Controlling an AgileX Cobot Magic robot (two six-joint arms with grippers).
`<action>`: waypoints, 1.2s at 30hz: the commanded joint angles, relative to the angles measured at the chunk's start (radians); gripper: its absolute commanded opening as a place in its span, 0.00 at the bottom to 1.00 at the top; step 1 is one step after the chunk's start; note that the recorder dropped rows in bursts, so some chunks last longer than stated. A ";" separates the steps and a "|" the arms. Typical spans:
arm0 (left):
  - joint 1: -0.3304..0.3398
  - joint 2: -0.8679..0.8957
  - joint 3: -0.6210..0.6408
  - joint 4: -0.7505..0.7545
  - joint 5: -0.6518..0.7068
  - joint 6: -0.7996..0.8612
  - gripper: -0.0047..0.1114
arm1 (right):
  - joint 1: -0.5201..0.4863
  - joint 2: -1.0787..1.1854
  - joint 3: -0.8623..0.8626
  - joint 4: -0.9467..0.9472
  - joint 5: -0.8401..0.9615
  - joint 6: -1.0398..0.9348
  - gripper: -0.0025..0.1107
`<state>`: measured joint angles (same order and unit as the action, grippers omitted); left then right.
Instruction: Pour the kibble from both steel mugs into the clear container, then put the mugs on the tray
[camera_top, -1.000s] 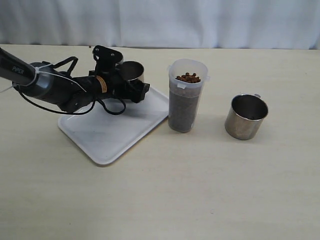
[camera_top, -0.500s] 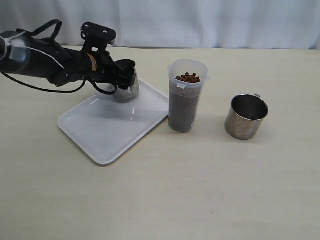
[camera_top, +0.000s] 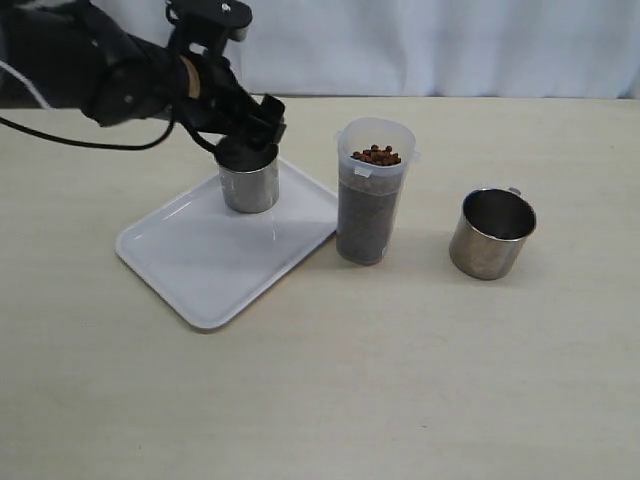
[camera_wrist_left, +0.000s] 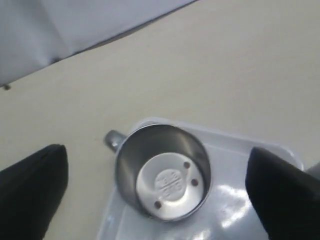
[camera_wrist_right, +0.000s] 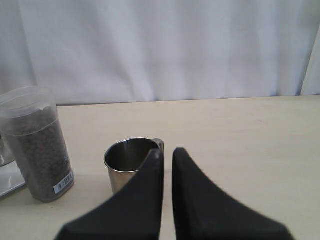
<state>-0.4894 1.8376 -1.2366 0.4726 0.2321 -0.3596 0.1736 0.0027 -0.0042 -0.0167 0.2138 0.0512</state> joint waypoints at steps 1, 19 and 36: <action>-0.002 -0.170 0.015 0.021 0.213 0.033 0.50 | 0.004 -0.003 0.004 0.002 -0.003 -0.006 0.07; -0.002 -1.367 0.727 -0.077 0.040 -0.098 0.04 | 0.004 -0.003 0.004 0.002 -0.003 -0.006 0.07; -0.002 -1.838 0.774 -0.168 0.202 -0.116 0.04 | 0.004 -0.003 0.004 0.002 -0.003 -0.006 0.07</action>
<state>-0.4894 0.0080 -0.4666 0.3110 0.4355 -0.4684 0.1736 0.0027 -0.0042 -0.0167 0.2138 0.0512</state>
